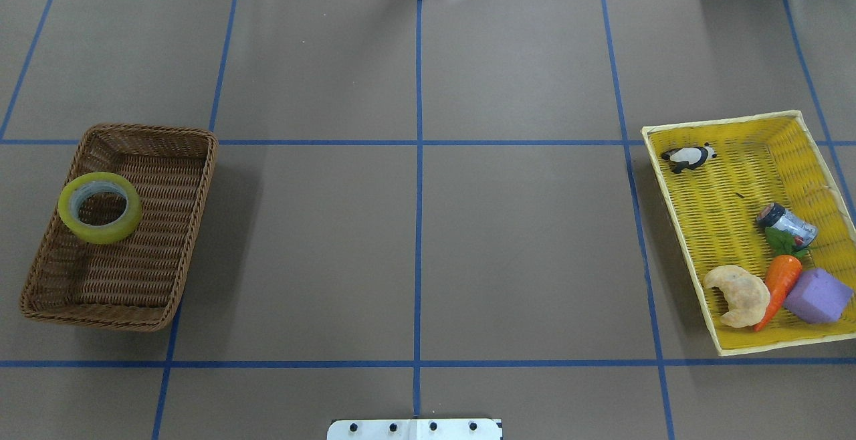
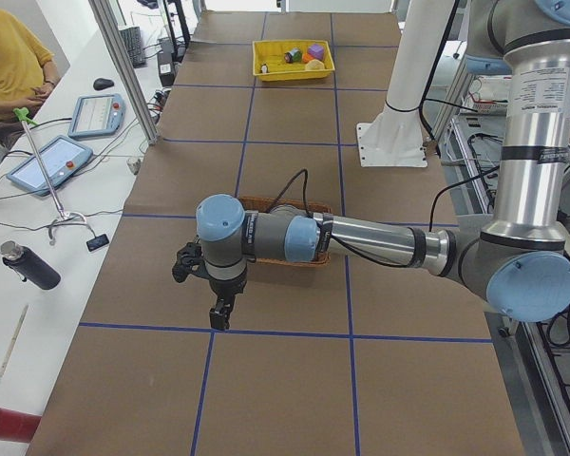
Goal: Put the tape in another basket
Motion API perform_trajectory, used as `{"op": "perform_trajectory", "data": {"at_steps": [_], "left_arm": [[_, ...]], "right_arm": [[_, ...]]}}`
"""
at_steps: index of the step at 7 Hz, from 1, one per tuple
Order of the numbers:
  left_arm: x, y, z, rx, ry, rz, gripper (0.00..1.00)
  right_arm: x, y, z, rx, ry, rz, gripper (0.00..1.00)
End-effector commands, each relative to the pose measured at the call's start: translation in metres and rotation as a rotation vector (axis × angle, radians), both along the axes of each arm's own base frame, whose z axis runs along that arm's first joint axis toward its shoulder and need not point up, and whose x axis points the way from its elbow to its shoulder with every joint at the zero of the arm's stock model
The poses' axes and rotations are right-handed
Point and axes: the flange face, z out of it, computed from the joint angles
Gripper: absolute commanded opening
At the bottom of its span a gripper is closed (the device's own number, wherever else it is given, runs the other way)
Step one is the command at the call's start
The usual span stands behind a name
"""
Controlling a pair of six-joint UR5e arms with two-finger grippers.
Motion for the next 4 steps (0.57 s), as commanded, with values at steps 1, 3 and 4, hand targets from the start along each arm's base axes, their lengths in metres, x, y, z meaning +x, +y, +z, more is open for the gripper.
{"op": "perform_trajectory", "data": {"at_steps": [1,3,4], "left_arm": [[0.0,-0.0002,-0.0003,0.001,0.0,0.0,0.98],[0.0,0.0006,0.0007,-0.003,0.0,0.0,0.98],[0.0001,0.0031,0.0043,-0.009,0.0,0.0,0.98]], "right_arm": [[0.0,0.0019,0.0013,-0.003,-0.001,0.0,1.0],[0.0,0.0019,0.0021,-0.004,-0.001,0.0,1.0],[0.0,0.0034,0.0043,-0.01,-0.001,0.001,1.0]]}}
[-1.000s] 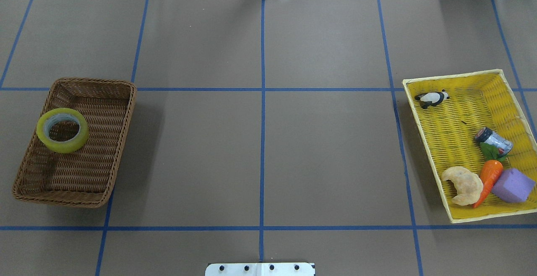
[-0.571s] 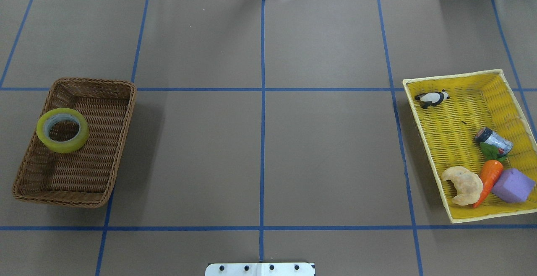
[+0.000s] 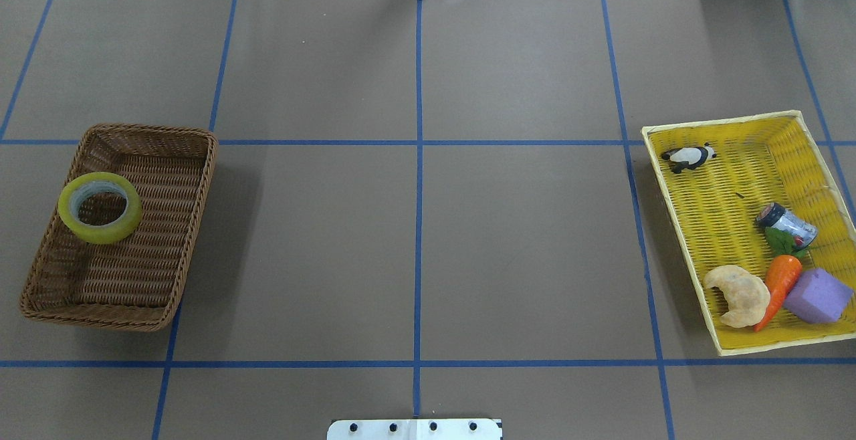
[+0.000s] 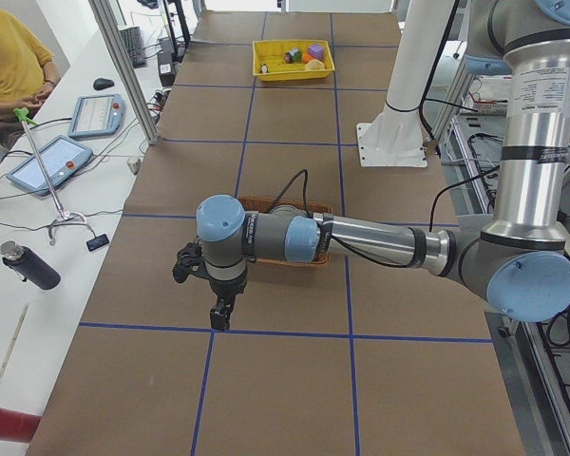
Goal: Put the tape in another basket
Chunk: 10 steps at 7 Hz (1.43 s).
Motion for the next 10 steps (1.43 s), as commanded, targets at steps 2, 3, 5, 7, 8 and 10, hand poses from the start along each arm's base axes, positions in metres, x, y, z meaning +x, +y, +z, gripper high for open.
{"op": "perform_trajectory", "data": {"at_steps": [2,3,5,7,8,10], "left_arm": [[0.0,0.002,0.003,-0.006,0.0,0.0,0.98],[0.0,0.003,0.004,-0.012,-0.001,-0.001,0.98],[0.0,0.012,0.018,-0.037,-0.001,0.0,0.98],[0.0,0.016,0.023,-0.054,-0.005,-0.003,0.98],[0.002,0.024,0.033,-0.069,-0.004,0.003,0.98],[0.003,0.025,0.037,-0.076,0.001,0.003,0.98]], "right_arm": [[0.0,0.003,0.005,-0.01,0.0,0.001,1.0],[0.0,0.003,0.007,-0.015,-0.001,0.001,1.0],[-0.003,0.003,0.003,-0.012,-0.041,0.0,1.0],[-0.004,0.003,0.004,-0.016,-0.055,0.0,1.0],[-0.004,0.004,0.003,-0.014,-0.055,0.0,1.0],[-0.003,0.011,0.011,-0.03,-0.051,0.003,1.0]]}}
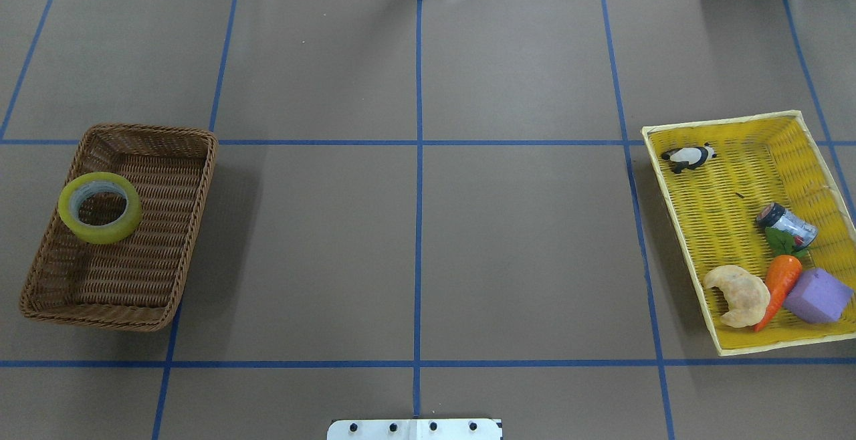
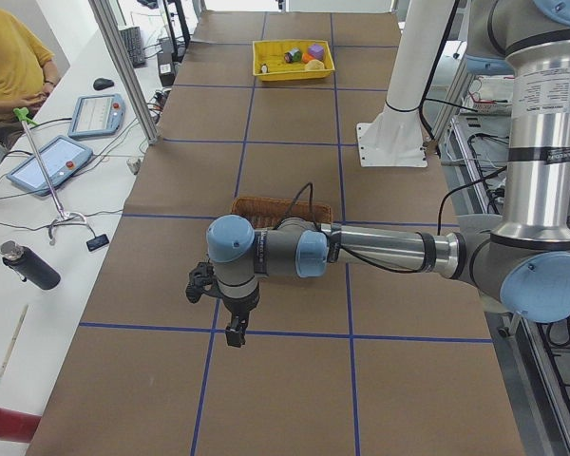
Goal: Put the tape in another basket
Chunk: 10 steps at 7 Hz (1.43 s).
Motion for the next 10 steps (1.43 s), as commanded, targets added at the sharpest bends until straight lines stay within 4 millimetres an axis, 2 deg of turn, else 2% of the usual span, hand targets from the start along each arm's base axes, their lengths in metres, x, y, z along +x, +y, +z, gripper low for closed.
{"op": "perform_trajectory", "data": {"at_steps": [1,3,4,5,6,8,9,10], "left_arm": [[0.001,-0.003,-0.011,0.028,0.003,-0.002,0.98],[0.001,-0.008,-0.029,0.121,0.002,0.001,0.98],[0.0,-0.007,-0.035,0.145,0.0,-0.001,0.98],[0.0,-0.006,-0.049,0.171,-0.001,-0.003,0.98],[0.0,0.0,-0.037,0.146,-0.002,-0.004,0.98],[0.0,0.0,-0.035,0.14,-0.001,-0.003,0.98],[0.001,0.0,-0.035,0.135,0.0,-0.003,0.98],[0.003,0.001,-0.019,0.102,-0.005,0.004,0.98]], "right_arm": [[0.005,0.004,0.003,-0.01,0.0,0.014,1.0],[0.011,0.009,0.007,-0.018,-0.003,0.025,1.0],[0.012,0.013,0.022,-0.046,0.004,0.024,1.0],[0.012,0.023,0.028,-0.06,0.005,0.024,1.0],[0.012,0.026,0.036,-0.074,0.011,0.022,1.0],[0.012,0.029,0.039,-0.081,0.011,0.022,1.0],[0.011,0.027,0.034,-0.071,0.005,0.022,1.0],[0.01,0.024,0.034,-0.047,0.006,0.02,1.0]]}}
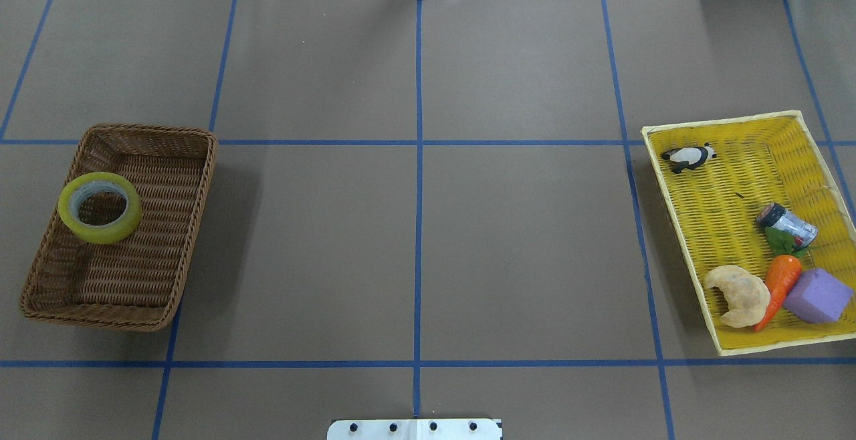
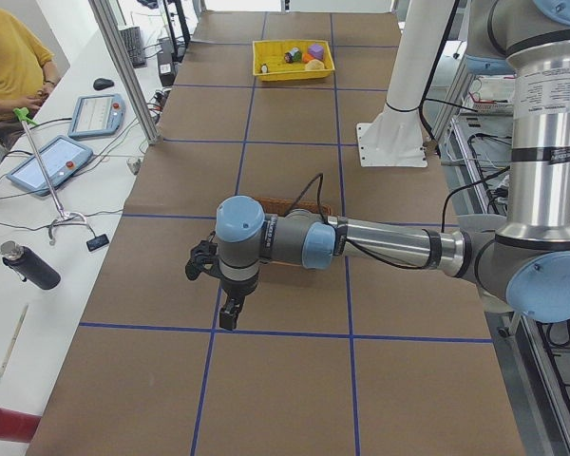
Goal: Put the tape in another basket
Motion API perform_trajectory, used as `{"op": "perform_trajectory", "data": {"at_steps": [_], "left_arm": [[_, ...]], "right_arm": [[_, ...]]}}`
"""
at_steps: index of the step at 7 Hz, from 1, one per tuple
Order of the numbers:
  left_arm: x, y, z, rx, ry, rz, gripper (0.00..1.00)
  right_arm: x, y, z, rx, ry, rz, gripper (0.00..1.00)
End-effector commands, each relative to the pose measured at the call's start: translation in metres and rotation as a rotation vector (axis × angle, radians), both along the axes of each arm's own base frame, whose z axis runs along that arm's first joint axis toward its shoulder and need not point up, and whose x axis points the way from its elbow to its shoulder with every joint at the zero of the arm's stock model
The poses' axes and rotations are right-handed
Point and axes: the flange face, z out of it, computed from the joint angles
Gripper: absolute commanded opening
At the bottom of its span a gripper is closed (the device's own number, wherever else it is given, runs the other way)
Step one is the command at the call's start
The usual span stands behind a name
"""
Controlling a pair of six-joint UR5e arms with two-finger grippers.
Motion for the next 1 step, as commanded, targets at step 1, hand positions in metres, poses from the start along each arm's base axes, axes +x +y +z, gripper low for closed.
{"op": "perform_trajectory", "data": {"at_steps": [1], "left_arm": [[0.0021,0.0103,0.0203,-0.039,-0.003,0.008,0.98]], "right_arm": [[-0.0008,-0.0029,-0.0032,0.038,-0.003,-0.002,1.0]]}}
